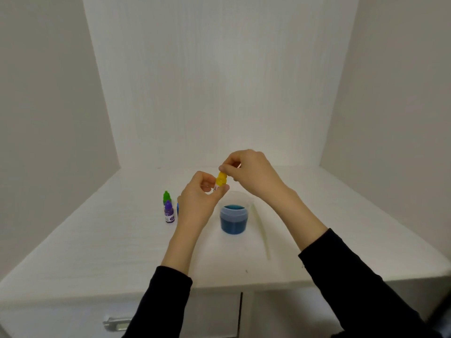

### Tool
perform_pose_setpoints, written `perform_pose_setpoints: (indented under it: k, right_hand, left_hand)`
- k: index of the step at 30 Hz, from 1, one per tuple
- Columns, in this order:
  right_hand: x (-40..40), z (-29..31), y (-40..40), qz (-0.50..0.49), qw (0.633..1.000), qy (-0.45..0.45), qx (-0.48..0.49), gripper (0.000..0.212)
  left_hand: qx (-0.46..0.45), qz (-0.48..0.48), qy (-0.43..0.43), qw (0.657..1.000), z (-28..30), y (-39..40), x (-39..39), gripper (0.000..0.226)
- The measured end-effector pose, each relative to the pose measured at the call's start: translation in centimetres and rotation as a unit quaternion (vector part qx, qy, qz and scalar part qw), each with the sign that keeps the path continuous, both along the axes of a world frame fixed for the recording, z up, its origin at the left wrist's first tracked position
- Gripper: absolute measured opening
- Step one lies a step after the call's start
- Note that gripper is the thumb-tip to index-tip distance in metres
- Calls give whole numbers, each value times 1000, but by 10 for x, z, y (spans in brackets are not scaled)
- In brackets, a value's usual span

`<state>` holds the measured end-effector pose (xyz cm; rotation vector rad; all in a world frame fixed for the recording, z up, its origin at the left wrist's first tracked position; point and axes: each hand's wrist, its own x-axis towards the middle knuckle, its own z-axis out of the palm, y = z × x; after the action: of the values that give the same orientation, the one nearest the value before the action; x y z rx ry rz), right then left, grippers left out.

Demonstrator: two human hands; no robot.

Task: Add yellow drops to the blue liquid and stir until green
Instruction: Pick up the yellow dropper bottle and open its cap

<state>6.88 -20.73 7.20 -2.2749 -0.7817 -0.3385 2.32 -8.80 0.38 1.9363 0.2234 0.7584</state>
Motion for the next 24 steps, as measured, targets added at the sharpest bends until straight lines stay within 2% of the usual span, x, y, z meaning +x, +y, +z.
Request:
perform_pose_setpoints:
  k: [7, 14, 20, 24]
  right_hand:
    - [-6, -16, -9, 10, 993, 52, 107, 24]
    - [-10, -24, -12, 37, 978, 87, 185, 18]
    - [-10, -25, -16, 62, 978, 77, 182, 18]
    - [-10, -24, -22, 92, 975, 94, 181, 18]
  left_hand:
    - [-30, 6, -44, 999, 0, -15, -6, 24]
    - [-42, 4, -51, 998, -1, -20, -15, 23]
    - [-37, -5, -33, 999, 0, -20, -19, 21]
    - [-64, -50, -36, 996, 0, -17, -21, 20]
